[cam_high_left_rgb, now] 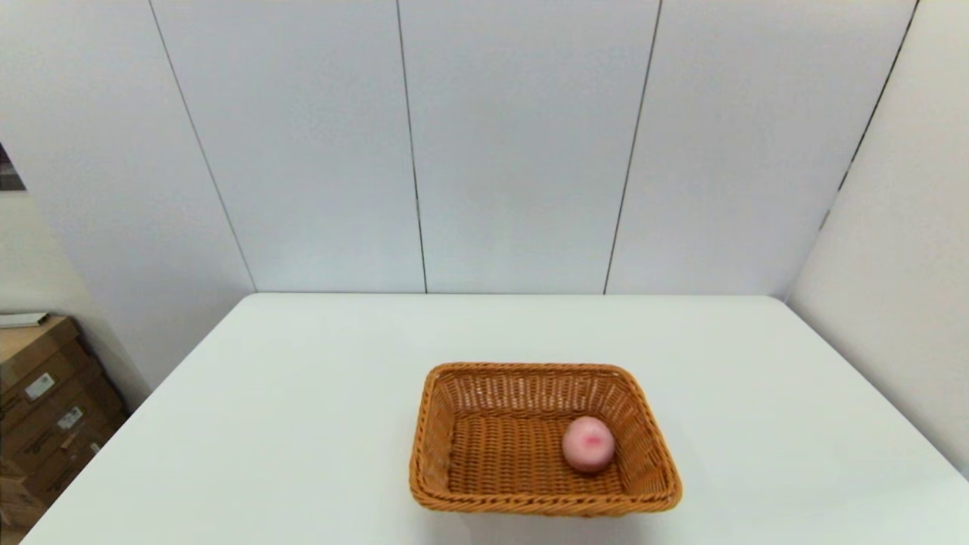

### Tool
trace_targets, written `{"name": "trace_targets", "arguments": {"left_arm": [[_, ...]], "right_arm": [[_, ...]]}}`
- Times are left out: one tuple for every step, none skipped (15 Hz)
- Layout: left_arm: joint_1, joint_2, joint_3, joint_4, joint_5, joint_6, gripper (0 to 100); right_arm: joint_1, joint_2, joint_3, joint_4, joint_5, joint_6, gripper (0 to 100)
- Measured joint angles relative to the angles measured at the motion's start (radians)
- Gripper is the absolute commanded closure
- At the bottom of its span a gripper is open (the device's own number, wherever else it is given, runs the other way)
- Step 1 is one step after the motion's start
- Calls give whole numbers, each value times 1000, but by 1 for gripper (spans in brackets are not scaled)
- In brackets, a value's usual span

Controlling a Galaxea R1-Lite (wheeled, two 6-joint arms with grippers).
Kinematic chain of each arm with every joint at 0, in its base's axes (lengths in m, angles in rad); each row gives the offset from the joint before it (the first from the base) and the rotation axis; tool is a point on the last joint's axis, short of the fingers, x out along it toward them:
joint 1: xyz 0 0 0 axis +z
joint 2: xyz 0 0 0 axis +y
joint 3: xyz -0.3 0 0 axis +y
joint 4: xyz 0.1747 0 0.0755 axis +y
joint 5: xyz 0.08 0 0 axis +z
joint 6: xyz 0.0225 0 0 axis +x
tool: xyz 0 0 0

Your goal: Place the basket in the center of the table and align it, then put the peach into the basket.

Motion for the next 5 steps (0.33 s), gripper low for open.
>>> {"name": "trace_targets", "arguments": {"left_arm": [[0, 0, 0, 0, 0, 0, 0], [0, 0, 0, 0, 0, 0, 0], [0, 0, 0, 0, 0, 0, 0], [0, 0, 0, 0, 0, 0, 0], [0, 0, 0, 0, -1, 0, 0]], "right_arm": [[0, 0, 0, 0, 0, 0, 0], [0, 0, 0, 0, 0, 0, 0], [0, 0, 0, 0, -1, 3, 0], [0, 0, 1, 0, -2, 4, 0], [0, 0, 1, 0, -2, 4, 0]]}}
